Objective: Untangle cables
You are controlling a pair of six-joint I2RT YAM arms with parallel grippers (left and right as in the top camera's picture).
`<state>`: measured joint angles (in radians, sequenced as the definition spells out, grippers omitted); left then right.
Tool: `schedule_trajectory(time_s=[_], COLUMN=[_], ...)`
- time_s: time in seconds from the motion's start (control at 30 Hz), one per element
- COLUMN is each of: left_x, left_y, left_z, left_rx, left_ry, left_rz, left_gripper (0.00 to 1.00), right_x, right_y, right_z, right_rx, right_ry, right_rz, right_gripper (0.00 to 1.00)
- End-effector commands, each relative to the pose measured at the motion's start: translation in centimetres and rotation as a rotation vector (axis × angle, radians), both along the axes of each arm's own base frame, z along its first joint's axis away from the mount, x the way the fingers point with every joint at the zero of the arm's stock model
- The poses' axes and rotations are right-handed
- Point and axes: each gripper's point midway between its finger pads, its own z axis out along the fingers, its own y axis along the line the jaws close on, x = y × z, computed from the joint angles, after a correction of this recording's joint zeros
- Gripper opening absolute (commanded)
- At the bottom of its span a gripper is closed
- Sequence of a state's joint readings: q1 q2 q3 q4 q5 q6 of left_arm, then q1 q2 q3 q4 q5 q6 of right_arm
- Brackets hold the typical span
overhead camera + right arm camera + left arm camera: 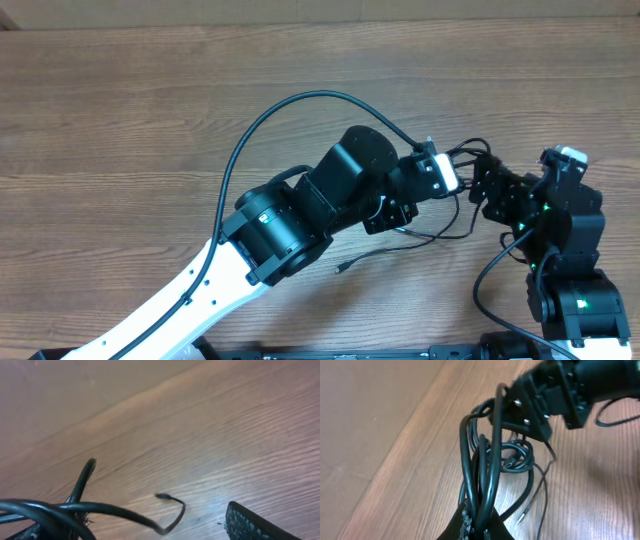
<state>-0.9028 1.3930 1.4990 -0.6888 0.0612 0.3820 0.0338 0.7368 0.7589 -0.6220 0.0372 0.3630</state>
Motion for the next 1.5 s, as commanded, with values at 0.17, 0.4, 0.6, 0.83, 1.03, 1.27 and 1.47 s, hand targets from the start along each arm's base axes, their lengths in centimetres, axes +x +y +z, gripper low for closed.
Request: schedule_trajectory(time_s=[0.17,0.4,0.6,0.83,1.03,1.27,1.47], left_x=[3.7,5.2,5.4,4.4,3.5,0.7,-1.7], left_y=[3.1,5.2,5.4,3.9,2.9,0.5,-0.7], left_z=[5.2,5.4,5.5,5.4,5.1,4.8,4.0], left_rx=[-0.202,-0.168,-0.161,-0.181,-0.151,-0.138,-0.132], left_ry=[-0.031,-0.098,-0.114,-0.075,-0.085,-0.063,-0.01], left_rz=[0.364,0.492,0.502,0.403,0.305,0.063,-0.091], left_gripper=[0.04,0.04,0.04,0.04,0.04,0.04,0.04], right_x=[-1.3,-2.3,-2.6,-2.3,-2.8,-4.3,-3.1], right_y=[4.3,1.6,0.4,2.7,6.9,12.1,11.9], right_z=[-0.9,-3.1,-3.6,-3.0,-1.4,3.3,5.1], right_rx=[0.125,-0.019,-0.03,0.069,0.143,0.214,0.169], right_ry=[0.053,0.147,0.176,0.146,0.082,-0.128,-0.226], right_rz=[0.24,0.145,0.064,0.165,0.423,0.804,0.796], right_gripper=[0.89,0.89,0.92,0.96,0.96,0.97,1.0])
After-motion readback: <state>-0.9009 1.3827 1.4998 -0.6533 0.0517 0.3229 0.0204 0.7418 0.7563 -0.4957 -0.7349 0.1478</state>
